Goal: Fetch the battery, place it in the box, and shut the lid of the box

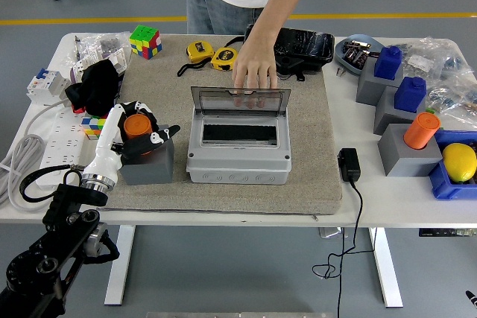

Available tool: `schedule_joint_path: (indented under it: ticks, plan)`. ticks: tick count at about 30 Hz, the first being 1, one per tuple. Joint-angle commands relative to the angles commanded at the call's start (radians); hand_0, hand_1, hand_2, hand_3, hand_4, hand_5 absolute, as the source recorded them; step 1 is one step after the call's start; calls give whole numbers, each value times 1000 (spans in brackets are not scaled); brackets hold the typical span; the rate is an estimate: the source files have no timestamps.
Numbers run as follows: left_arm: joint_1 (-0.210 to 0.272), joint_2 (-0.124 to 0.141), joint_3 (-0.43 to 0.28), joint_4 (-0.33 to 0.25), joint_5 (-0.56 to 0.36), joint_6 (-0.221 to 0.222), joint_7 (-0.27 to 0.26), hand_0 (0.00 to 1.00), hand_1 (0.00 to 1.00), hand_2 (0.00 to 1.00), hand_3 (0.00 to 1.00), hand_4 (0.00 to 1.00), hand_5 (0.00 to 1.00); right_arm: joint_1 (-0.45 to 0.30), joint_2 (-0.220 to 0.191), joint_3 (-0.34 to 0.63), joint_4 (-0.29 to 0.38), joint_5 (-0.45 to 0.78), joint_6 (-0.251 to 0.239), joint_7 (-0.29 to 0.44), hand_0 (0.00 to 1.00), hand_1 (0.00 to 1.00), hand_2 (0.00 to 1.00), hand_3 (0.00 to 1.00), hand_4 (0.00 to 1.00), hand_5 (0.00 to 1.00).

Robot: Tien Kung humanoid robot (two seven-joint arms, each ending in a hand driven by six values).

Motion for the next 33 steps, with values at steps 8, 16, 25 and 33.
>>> schedule_joint_path:
  ticks: [8, 16, 25, 33]
  plan:
    - [-9, 3, -5, -7, -8, 15, 0, 82, 62, 96, 89, 998, 93, 2, -1, 0, 0, 0, 0, 0, 795, 741, 740, 795, 998, 998]
    - [-14, 8, -12, -33, -19, 24, -2, 68, 53, 83, 78, 998, 90, 2, -1, -1, 0, 2, 0, 0, 796, 741, 740, 795, 998, 998]
    - [-28, 40, -20, -108, 37, 66, 36, 68, 51, 80, 72, 998, 87, 7, -5, 0, -2, 0, 0, 0, 797, 741, 740, 795, 998, 998]
    - [-9, 106, 2, -277, 285, 142, 162, 68, 50, 80, 72, 984, 95, 9, -9, 1, -1, 0, -1, 0, 796, 741, 740, 795, 998, 998]
